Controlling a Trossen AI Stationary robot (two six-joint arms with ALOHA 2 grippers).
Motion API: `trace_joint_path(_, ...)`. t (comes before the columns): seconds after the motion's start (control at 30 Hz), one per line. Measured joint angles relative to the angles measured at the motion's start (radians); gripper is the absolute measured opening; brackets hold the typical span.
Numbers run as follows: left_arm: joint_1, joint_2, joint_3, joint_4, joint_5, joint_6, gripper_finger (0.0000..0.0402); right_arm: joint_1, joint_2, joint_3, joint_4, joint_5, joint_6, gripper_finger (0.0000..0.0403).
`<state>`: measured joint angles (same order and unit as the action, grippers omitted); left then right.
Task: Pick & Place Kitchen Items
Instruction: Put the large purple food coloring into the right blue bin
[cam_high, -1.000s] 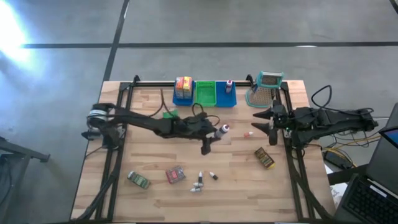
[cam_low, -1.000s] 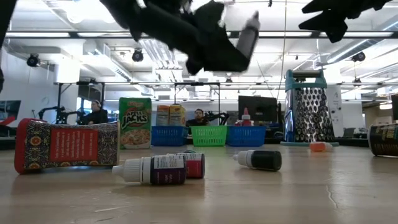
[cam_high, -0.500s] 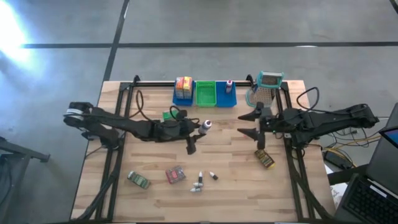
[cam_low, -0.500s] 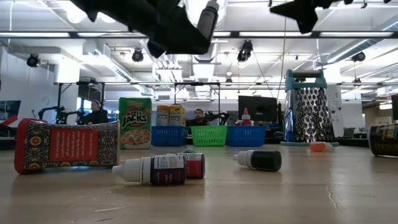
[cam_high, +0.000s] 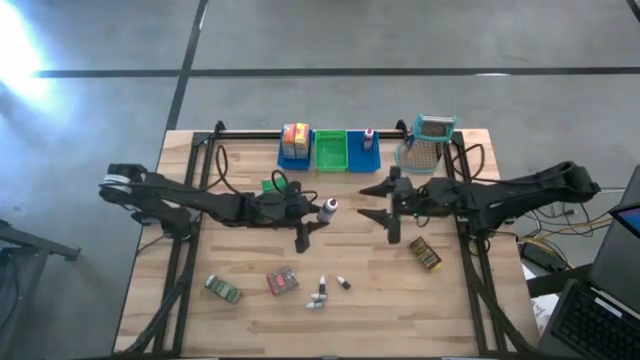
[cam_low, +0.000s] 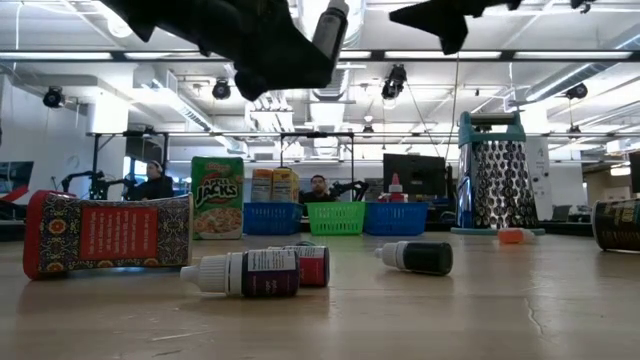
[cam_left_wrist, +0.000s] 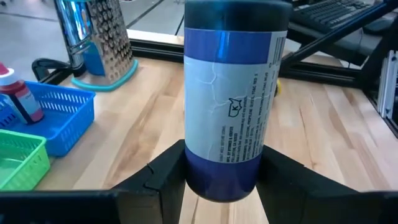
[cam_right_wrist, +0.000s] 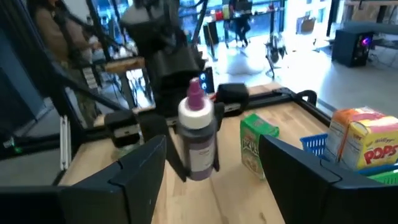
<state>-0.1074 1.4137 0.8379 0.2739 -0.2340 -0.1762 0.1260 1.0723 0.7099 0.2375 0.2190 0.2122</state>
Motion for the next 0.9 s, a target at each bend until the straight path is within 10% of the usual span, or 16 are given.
trace_joint_path(0.9,-0.011,0.004,-0.008,-0.035,0.054,-0.041,0.0172,-0.020,0.370,0.505,-0.490,-0.059,-0.019,0.0238)
